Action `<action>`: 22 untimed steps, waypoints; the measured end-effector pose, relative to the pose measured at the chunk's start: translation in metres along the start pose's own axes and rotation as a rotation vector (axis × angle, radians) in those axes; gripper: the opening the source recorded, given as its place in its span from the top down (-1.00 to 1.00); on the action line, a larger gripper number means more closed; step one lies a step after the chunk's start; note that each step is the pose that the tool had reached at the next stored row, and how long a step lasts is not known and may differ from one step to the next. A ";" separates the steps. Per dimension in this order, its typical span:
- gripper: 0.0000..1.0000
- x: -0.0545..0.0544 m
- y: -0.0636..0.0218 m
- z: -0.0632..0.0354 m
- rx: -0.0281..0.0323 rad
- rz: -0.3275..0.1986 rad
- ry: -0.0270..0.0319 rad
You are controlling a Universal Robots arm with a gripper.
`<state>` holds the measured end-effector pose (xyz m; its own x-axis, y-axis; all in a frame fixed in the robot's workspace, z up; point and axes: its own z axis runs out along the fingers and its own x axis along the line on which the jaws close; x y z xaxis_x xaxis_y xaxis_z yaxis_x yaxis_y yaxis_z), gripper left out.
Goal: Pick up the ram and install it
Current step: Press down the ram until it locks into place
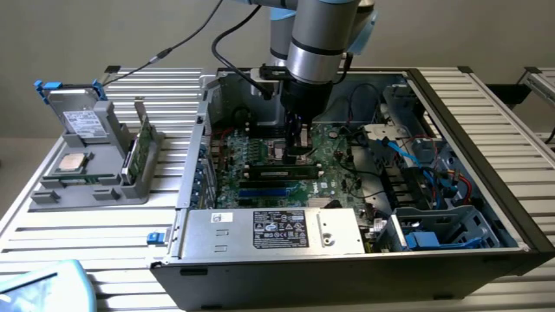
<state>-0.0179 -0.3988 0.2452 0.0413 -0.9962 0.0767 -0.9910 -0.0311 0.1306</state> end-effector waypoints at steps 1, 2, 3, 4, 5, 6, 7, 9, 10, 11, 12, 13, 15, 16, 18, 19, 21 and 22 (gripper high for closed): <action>0.80 0.000 -0.0022 -0.0002 0.0001 0.000 -0.0002; 0.80 0.000 -0.0056 -0.0006 0.0000 0.000 -0.0004; 0.80 0.000 -0.0099 -0.0012 -0.0004 0.000 -0.0007; 0.80 0.001 -0.0141 -0.0018 -0.0009 0.000 -0.0011; 0.80 0.001 -0.0187 -0.0024 -0.0014 0.000 -0.0016; 0.80 0.001 -0.0232 -0.0029 -0.0019 0.000 -0.0020; 0.80 0.001 -0.0262 -0.0032 -0.0021 0.000 -0.0021; 0.80 0.001 -0.0276 -0.0026 -0.0019 0.000 -0.0022; 0.80 0.001 -0.0277 -0.0015 -0.0020 0.000 -0.0020; 0.80 0.001 -0.0279 -0.0003 -0.0021 0.000 -0.0020; 0.80 0.001 -0.0281 0.0012 -0.0020 0.000 -0.0021; 0.80 0.001 -0.0282 0.0025 -0.0020 0.000 -0.0021; 0.80 0.001 -0.0285 0.0048 -0.0021 0.000 -0.0020; 0.80 0.001 -0.0287 0.0059 -0.0020 0.000 -0.0021; 0.80 0.001 -0.0289 0.0079 -0.0021 0.000 -0.0021; 0.80 0.001 -0.0289 0.0079 -0.0021 0.000 -0.0019; 0.80 0.001 -0.0290 0.0079 -0.0021 0.000 -0.0019; 0.80 0.001 -0.0289 0.0080 -0.0022 0.000 -0.0018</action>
<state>0.0098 -0.3992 0.2336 0.0414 -0.9963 0.0749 -0.9907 -0.0312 0.1327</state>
